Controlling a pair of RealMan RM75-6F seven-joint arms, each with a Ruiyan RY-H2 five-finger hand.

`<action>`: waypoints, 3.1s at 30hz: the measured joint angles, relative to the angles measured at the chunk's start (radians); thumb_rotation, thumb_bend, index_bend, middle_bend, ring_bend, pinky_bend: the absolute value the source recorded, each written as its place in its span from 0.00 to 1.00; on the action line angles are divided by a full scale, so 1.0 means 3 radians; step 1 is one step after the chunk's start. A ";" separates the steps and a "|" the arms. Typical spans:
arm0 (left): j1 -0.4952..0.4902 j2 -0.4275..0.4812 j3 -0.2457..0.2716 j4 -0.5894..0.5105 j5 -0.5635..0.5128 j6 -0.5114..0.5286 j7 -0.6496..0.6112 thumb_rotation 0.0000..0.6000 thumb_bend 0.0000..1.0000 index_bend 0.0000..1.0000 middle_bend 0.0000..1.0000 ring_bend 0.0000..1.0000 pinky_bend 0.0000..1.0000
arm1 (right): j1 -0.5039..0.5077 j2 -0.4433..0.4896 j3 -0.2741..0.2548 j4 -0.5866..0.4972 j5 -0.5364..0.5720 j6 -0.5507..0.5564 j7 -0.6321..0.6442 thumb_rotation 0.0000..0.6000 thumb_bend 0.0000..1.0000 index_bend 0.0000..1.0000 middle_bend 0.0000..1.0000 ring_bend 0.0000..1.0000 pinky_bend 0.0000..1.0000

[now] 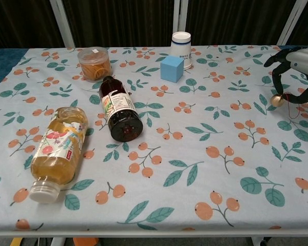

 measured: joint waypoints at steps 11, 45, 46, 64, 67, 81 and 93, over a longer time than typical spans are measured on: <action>-0.0008 -0.0001 0.0001 -0.0014 -0.0003 -0.0014 0.0018 1.00 0.00 0.06 0.05 0.00 0.04 | -0.0129 0.0203 0.0021 -0.0213 -0.0272 0.0398 -0.0060 1.00 0.42 0.71 0.17 0.00 0.00; -0.0002 -0.0005 0.0009 -0.0005 -0.0014 -0.0015 0.0013 1.00 0.00 0.06 0.05 0.00 0.04 | -0.0094 -0.0229 -0.0026 0.0240 -0.0180 0.0104 -0.0100 1.00 0.44 0.75 0.17 0.00 0.00; 0.0000 -0.0004 0.0010 -0.0002 -0.0014 -0.0013 0.0006 1.00 0.00 0.06 0.05 0.00 0.04 | -0.0086 -0.0244 -0.0025 0.0256 -0.0174 0.0093 -0.0102 1.00 0.44 0.75 0.17 0.00 0.00; 0.0010 -0.0006 0.0011 0.0025 -0.0004 0.0006 -0.0027 1.00 0.00 0.06 0.05 0.00 0.04 | -0.0011 -0.0279 -0.0008 0.0313 -0.0083 -0.0043 -0.0140 1.00 0.37 0.67 0.16 0.00 0.00; 0.0011 -0.0004 0.0009 0.0024 -0.0004 0.0011 -0.0029 1.00 0.00 0.06 0.05 0.00 0.04 | -0.0011 -0.0264 -0.0011 0.0299 -0.0059 -0.0061 -0.0151 1.00 0.33 0.61 0.15 0.00 0.00; 0.0010 0.0003 0.0006 0.0010 0.0005 0.0020 -0.0017 1.00 0.00 0.06 0.05 0.00 0.04 | -0.0045 -0.0113 -0.0002 0.0121 0.0058 -0.0052 -0.0212 1.00 0.16 0.04 0.02 0.00 0.00; 0.0039 0.0070 -0.0021 -0.0061 0.0003 0.0104 0.0004 1.00 0.00 0.06 0.05 0.00 0.04 | -0.0699 0.0254 -0.0200 -0.0317 -0.0441 0.1158 0.0162 1.00 0.13 0.00 0.00 0.00 0.00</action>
